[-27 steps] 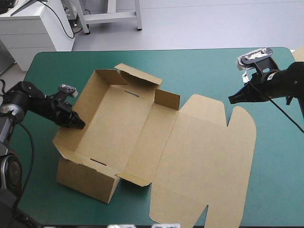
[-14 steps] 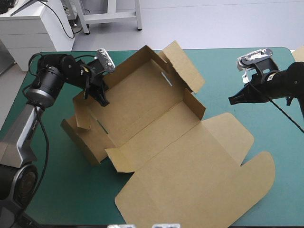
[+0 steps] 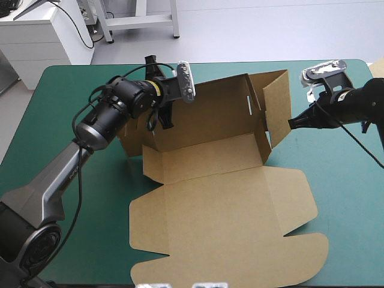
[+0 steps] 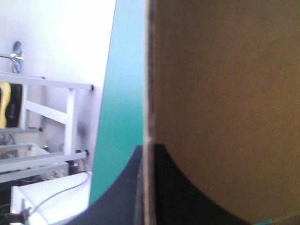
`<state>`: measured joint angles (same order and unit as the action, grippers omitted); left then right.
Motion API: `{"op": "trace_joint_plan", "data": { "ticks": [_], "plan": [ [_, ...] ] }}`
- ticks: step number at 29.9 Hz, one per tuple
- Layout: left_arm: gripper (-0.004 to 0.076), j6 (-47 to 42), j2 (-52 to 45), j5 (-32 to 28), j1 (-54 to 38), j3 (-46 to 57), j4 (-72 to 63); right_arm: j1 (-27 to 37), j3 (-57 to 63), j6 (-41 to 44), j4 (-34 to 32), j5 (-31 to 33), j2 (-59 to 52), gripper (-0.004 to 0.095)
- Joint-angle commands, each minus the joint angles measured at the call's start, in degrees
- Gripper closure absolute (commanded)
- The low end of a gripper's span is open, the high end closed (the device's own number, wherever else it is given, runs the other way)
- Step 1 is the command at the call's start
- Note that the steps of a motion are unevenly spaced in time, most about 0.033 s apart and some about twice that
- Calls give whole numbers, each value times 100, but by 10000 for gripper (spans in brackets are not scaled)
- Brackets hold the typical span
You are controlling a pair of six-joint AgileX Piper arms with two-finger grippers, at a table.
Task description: Fold the box
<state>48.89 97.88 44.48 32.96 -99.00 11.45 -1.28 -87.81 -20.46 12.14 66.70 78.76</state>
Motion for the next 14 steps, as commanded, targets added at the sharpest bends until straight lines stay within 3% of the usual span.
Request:
{"op": "trace_joint_plan", "data": {
  "ticks": [1, 5, 14],
  "plan": [
    [731, -237, -236, -662, 438, -206, 1012, 55, -158, 103, 6, -251, -174, 927],
    [731, -667, -154, -781, 794, -206, 1721, 55, -158, 225, 6, -251, -188, 927],
    [731, -799, 265, -1146, 901, -115, 1851, 55, -158, 642, -251, -466, -386, 927]
  ]
}}
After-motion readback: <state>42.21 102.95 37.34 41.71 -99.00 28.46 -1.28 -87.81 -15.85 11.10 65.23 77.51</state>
